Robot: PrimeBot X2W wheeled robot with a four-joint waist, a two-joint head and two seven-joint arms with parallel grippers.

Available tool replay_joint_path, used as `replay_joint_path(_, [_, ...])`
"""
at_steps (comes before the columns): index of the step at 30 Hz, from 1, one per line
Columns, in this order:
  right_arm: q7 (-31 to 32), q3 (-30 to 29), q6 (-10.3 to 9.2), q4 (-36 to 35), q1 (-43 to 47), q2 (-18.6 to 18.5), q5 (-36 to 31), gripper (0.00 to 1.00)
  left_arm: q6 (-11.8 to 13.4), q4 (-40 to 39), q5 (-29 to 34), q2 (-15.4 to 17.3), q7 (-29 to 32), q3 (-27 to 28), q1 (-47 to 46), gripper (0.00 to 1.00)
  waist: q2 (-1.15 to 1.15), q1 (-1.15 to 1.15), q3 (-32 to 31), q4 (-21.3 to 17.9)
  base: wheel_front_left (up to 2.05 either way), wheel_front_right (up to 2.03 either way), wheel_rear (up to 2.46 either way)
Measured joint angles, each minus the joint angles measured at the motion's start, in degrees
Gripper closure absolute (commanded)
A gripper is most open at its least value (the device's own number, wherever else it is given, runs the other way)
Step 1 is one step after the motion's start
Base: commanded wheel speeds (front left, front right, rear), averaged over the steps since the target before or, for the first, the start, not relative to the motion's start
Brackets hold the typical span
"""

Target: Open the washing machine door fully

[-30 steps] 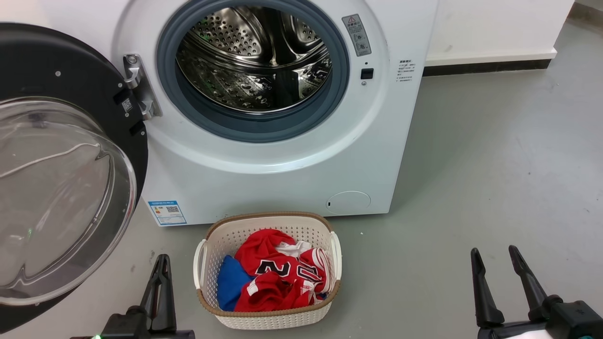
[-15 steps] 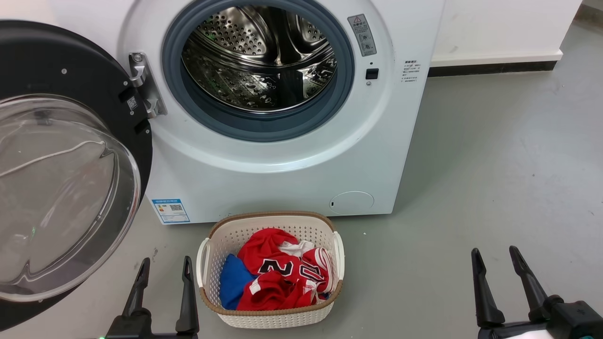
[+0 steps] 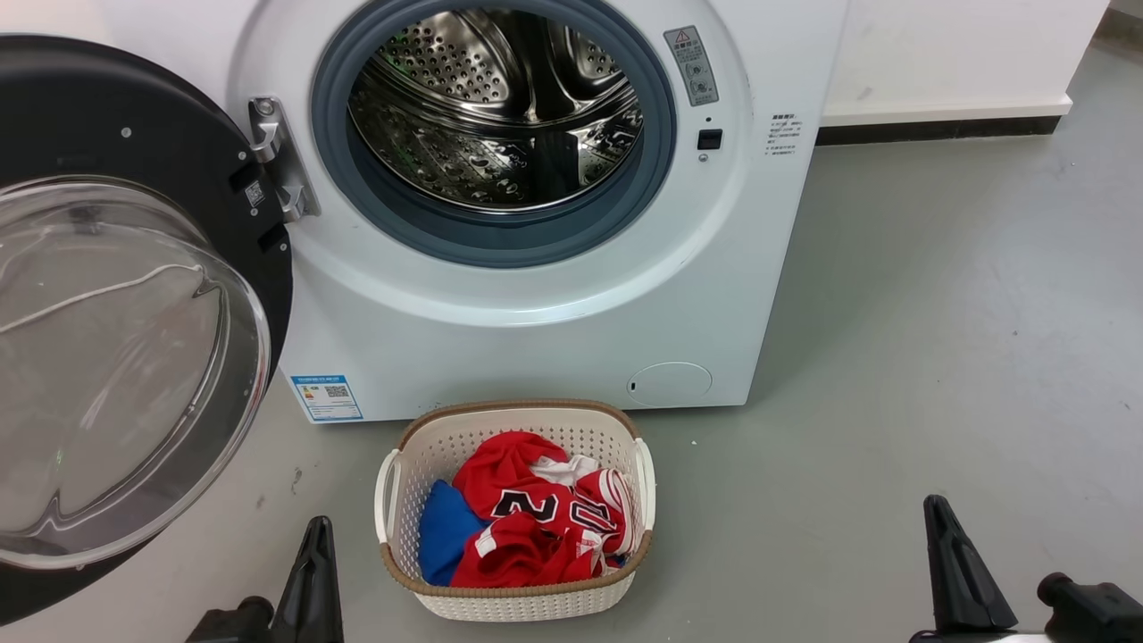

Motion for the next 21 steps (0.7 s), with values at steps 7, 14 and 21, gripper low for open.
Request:
replay_joint_path(7, [1.51, 0.04, 0.00, 0.97, -1.42, -0.37, 8.02, 1.00, -1.01, 1.42, -8.56, 0.34, 1.47, 0.03, -1.49, 1.00, 0.00, 0.00, 0.09, 0.18, 0.00, 0.00, 0.00])
replay_joint_path(14, [2.85, 0.04, 0.00, 2.08, -2.69, -0.67, 15.35, 1.00, -1.94, 2.74, -16.39, 0.64, 2.85, 0.14, -2.90, 1.00, 0.00, 0.00, 0.18, 0.36, 0.00, 0.00, 0.00])
replay_joint_path(21, [4.13, -0.04, 0.00, 2.83, -3.94, -0.94, 22.06, 1.00, -2.58, 3.94, -23.48, 1.01, 4.20, 0.32, -4.19, 1.00, 0.00, 0.00, 0.27, 0.54, 0.00, 0.00, 0.00])
